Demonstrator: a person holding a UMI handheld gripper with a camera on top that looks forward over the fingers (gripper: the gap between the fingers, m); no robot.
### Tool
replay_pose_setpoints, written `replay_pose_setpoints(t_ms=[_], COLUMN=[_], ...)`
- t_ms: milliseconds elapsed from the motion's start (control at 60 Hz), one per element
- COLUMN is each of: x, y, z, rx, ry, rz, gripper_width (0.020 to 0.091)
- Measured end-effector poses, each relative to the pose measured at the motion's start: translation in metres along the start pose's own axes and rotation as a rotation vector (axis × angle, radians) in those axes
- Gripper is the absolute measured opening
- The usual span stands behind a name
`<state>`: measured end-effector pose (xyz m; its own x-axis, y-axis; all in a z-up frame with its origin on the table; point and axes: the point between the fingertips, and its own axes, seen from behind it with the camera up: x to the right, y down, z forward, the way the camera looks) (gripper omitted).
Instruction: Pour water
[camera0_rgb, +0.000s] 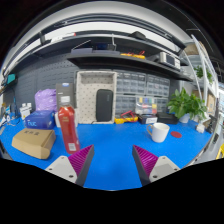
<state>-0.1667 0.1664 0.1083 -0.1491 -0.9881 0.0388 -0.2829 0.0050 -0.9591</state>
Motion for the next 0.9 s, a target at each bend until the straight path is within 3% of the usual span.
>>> replay_pose_setpoints(t_ms=[383, 700, 817, 900], x=[-0.127, -0.176, -0.176, -0.178], y=[-0.005, -0.023, -0.019, -0.015], z=[0.035, 0.109, 0.131, 0.140], rx=[-0.002, 0.016, 0.018, 0.032], ry=[-0.197, -0.226, -0.201, -0.206], rz=[-0.014, -0.044, -0.019, 0.012], gripper_width=[0.0796, 0.0784, 0.0721, 0.0474])
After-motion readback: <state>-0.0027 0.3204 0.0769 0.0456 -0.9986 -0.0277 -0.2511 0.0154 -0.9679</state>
